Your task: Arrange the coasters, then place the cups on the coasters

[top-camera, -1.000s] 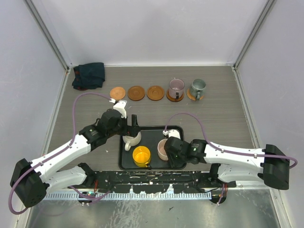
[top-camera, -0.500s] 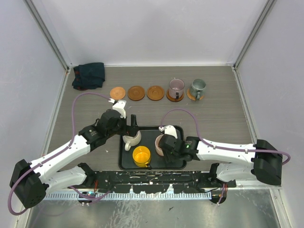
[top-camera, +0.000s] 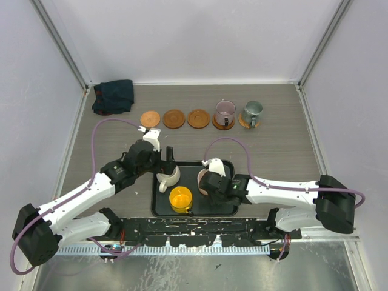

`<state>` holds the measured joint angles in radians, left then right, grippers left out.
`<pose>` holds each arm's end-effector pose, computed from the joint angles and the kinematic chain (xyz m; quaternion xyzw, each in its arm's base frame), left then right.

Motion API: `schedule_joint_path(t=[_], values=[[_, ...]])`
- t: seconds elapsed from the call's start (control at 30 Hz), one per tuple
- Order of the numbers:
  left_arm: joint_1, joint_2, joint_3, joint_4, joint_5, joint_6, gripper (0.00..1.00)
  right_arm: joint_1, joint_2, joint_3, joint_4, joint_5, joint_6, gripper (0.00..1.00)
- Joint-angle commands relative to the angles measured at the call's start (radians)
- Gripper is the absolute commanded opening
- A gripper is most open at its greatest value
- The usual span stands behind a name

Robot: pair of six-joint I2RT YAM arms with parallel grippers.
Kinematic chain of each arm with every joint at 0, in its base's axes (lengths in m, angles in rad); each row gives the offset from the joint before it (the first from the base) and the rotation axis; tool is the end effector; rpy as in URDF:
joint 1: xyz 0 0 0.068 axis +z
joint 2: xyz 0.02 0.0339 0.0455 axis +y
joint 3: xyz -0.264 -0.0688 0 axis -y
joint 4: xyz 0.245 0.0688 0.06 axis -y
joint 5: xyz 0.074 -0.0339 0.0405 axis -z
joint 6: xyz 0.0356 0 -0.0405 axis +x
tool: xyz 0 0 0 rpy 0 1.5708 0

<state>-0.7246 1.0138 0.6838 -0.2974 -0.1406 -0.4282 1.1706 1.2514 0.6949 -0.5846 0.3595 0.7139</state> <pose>0.1681 -0.1422 0.2508 0.0996 0.8836 -0.1946 0.4141 0.0978 0.1992 0.1881 -0.1805 0.9449 0.0670 0.2646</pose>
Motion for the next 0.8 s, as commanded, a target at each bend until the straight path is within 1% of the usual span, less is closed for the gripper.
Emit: schedule_joint_path(t=[0.0, 0.27, 0.43, 0.53, 0.6, 0.63, 0.7, 0.73, 0.77], values=[[-0.001, -0.032, -0.004, 0.014, -0.028, 0.015, 0.99, 0.003, 0.008, 0.033, 0.045, 0.052, 0.025, 0.44], [-0.002, -0.063, -0.025, 0.011, -0.053, 0.010, 0.99, 0.003, 0.000, 0.019, 0.068, 0.069, 0.039, 0.43], [-0.002, -0.069, -0.030, 0.009, -0.058, 0.006, 0.99, 0.003, 0.007, 0.015, 0.072, 0.081, 0.042, 0.40], [-0.002, -0.068, -0.031, 0.009, -0.059, 0.005, 0.99, 0.003, 0.012, 0.010, 0.072, 0.086, 0.049, 0.36], [-0.002, -0.070, -0.032, 0.007, -0.060, 0.003, 0.99, 0.003, 0.013, 0.006, 0.074, 0.090, 0.051, 0.31], [-0.001, -0.069, -0.033, 0.010, -0.060, 0.003, 0.99, 0.003, 0.013, 0.005, 0.074, 0.092, 0.052, 0.26], [-0.002, -0.071, -0.033, 0.011, -0.063, 0.002, 0.99, 0.003, 0.011, 0.001, 0.074, 0.103, 0.052, 0.14], [-0.002, -0.070, -0.033, 0.013, -0.065, 0.002, 0.99, 0.003, 0.010, -0.001, 0.072, 0.108, 0.052, 0.04], [-0.001, -0.070, -0.033, 0.014, -0.065, 0.002, 0.99, 0.003, 0.010, -0.001, 0.070, 0.115, 0.051, 0.02]])
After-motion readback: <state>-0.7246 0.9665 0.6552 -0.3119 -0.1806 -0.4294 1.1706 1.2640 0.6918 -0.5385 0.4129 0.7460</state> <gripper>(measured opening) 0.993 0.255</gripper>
